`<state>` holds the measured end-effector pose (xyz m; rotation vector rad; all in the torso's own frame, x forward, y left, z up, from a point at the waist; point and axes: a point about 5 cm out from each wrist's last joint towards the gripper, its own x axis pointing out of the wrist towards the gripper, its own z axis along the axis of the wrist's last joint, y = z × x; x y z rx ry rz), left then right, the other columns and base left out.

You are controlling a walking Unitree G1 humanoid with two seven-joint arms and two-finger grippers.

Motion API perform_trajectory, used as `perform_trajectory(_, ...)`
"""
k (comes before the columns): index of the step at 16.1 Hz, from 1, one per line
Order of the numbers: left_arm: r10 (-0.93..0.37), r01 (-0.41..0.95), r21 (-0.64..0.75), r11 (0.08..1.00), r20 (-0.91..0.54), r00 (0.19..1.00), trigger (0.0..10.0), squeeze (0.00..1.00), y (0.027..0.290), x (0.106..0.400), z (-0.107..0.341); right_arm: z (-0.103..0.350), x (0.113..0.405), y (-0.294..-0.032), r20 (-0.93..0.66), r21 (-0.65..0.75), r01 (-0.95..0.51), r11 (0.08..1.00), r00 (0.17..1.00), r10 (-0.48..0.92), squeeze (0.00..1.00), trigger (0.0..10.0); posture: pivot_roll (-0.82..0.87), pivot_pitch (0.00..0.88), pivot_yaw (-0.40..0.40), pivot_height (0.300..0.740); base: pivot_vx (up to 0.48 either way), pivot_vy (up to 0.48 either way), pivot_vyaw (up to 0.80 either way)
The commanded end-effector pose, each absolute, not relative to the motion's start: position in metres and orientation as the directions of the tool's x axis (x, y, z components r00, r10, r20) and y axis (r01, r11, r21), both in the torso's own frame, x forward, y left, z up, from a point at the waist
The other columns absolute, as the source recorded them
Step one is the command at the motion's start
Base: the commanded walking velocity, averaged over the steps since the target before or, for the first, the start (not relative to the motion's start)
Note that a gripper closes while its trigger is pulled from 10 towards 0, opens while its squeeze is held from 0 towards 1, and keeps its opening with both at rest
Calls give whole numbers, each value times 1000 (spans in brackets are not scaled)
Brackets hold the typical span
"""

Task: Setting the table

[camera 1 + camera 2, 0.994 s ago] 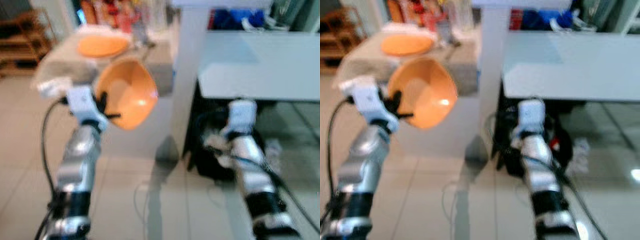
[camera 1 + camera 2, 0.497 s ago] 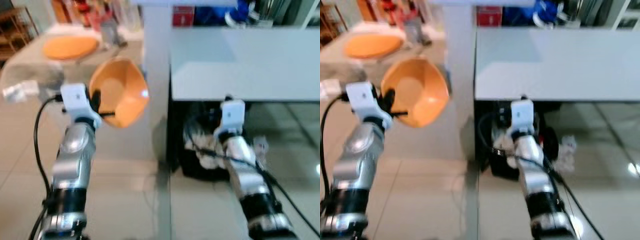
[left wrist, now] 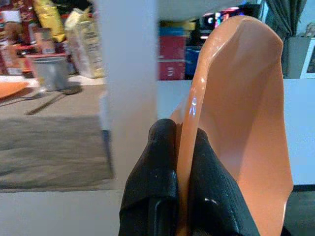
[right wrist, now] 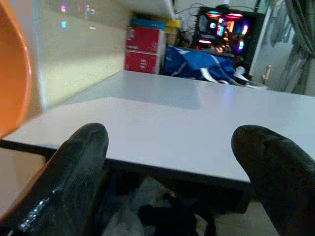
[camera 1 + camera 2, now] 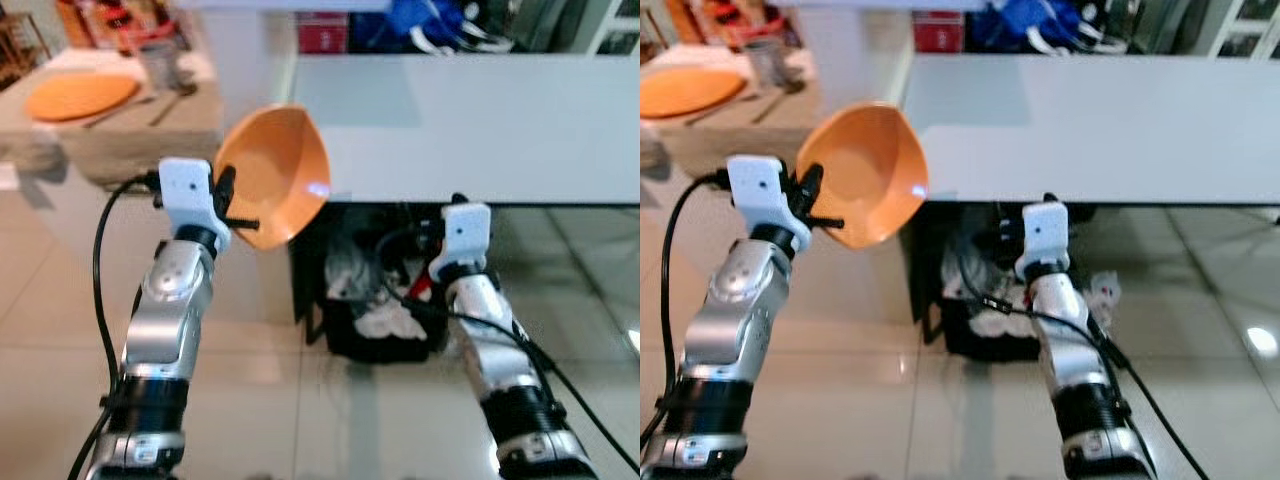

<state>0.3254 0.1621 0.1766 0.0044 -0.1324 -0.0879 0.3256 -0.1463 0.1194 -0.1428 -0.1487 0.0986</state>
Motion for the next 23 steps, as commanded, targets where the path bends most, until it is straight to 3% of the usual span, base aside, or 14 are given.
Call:
perform_trajectory(1,-100,100,5,995,160,982,0,0,158,329,186,120,325,-153,141,-156,-70,985,986,93,0,10000,-49,0,53,740,307,-368,0)
perform_trajectory(8,-56,58,-37,998,71,996,0,0,171,333,170,116,322,-153,127,-162,-79,984,987,100,0,10000,-67,0,56,740,302,-371,0)
perform_trajectory(12,-62,66,-33,997,89,994,0,0,169,334,173,115,321,-154,122,-167,-81,983,987,102,0,10000,-72,0,51,740,68,0,0)
perform_trajectory(23,-141,143,0,990,151,978,0,0,152,335,194,114,323,-148,119,-165,-98,981,986,119,0,10000,-54,0,56,740,479,0,0)
